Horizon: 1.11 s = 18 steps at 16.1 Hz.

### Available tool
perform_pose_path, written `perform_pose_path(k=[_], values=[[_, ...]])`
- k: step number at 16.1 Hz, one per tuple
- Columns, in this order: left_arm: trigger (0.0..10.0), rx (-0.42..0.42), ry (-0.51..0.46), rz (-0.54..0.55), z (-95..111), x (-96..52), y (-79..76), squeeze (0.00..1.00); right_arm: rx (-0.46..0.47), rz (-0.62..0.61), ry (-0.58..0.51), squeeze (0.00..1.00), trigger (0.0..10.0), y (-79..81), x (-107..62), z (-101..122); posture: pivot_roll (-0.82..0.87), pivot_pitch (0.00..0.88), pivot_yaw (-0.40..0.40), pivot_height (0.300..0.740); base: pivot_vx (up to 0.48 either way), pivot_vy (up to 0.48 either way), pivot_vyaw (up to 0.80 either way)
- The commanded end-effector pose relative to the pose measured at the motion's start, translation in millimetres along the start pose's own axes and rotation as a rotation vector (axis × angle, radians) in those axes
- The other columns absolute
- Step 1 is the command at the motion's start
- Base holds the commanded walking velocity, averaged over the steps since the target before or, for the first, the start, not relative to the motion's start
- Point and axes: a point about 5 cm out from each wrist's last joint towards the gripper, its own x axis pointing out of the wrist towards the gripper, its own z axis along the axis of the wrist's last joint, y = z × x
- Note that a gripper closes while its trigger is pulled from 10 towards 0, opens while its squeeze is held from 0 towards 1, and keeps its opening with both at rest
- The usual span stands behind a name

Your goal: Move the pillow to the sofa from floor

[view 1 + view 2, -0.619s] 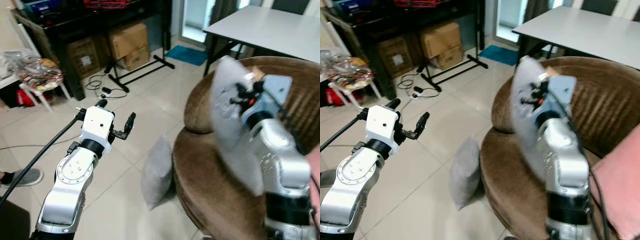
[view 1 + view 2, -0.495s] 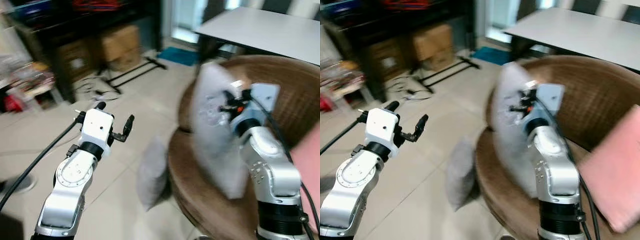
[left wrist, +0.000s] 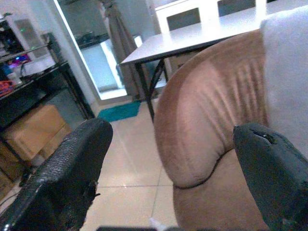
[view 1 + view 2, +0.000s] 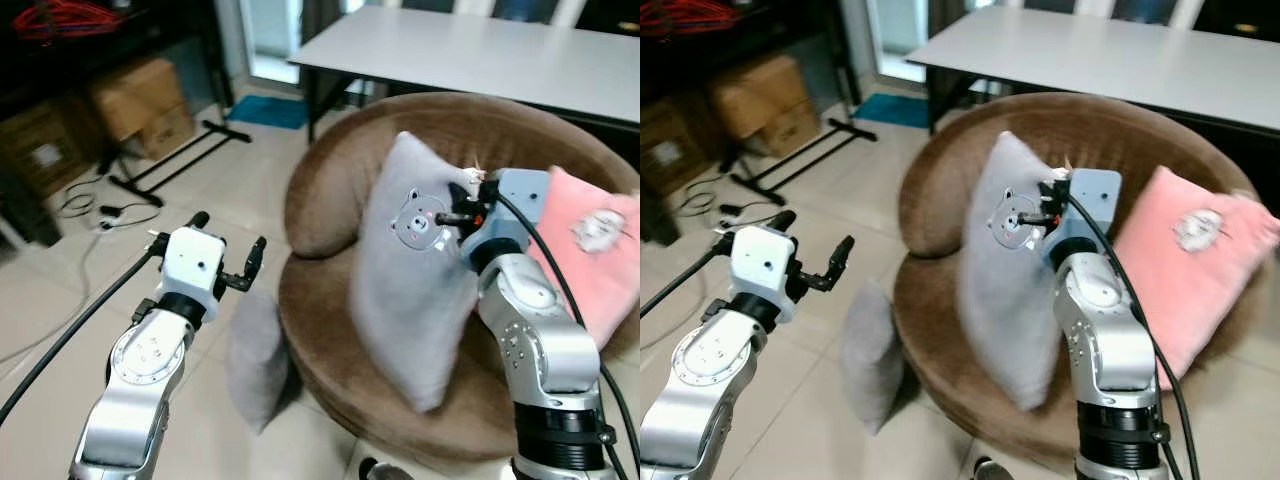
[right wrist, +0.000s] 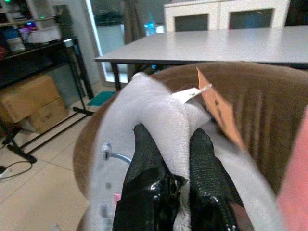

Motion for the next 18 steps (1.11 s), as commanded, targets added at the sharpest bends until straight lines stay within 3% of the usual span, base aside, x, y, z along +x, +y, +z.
perform_pose_path(k=[1, 4, 7, 9, 11, 18], values=[[10.0, 0.031, -0.02, 0.029, 2.3, -0.7, 1.2, 0.0, 0.013, 0.013, -0.055, 0.0, 10.0, 3.8, -1.9, 12.4, -0.03, 0.0, 0.044, 0.74, 0.0, 0.0, -0.8], [10.0, 0.02, -0.03, 0.056, 4.6, 1.9, 5.8, 0.0, -0.015, 0.024, -0.05, 0.0, 10.0, 7.6, -1.2, 8.2, -0.02, 0.0, 0.042, 0.74, 0.0, 0.0, -0.79], [10.0, -0.021, -0.042, 0.081, 5.9, 1.3, 10.7, 0.0, 0.039, 0.068, -0.019, 0.0, 10.0, 11.9, -2.0, 4.7, -0.02, 0.0, 0.038, 0.74, 0.0, 0.0, -0.79], [10.0, -0.024, -0.051, 0.07, 6.8, 0.1, 9.9, 0.0, 0.0, 0.105, -0.019, 0.0, 10.0, 17.8, -2.3, 3.9, -0.02, 0.0, 0.036, 0.74, 0.135, 0.0, -0.79], [10.0, -0.026, -0.053, 0.071, 7.1, -0.2, 9.9, 0.0, -0.069, 0.172, -0.019, 0.0, 10.0, 27.4, -3.7, 0.6, -0.02, 0.0, 0.032, 0.74, 0.27, 0.0, 0.0], [10.0, -0.03, -0.066, 0.09, 9.4, -6.1, 15.0, 0.0, -0.03, 0.354, -0.031, 0.0, 10.0, 45.0, -7.6, 3.7, 0.0, 0.0, 0.01, 0.74, 0.269, 0.0, 0.0]])
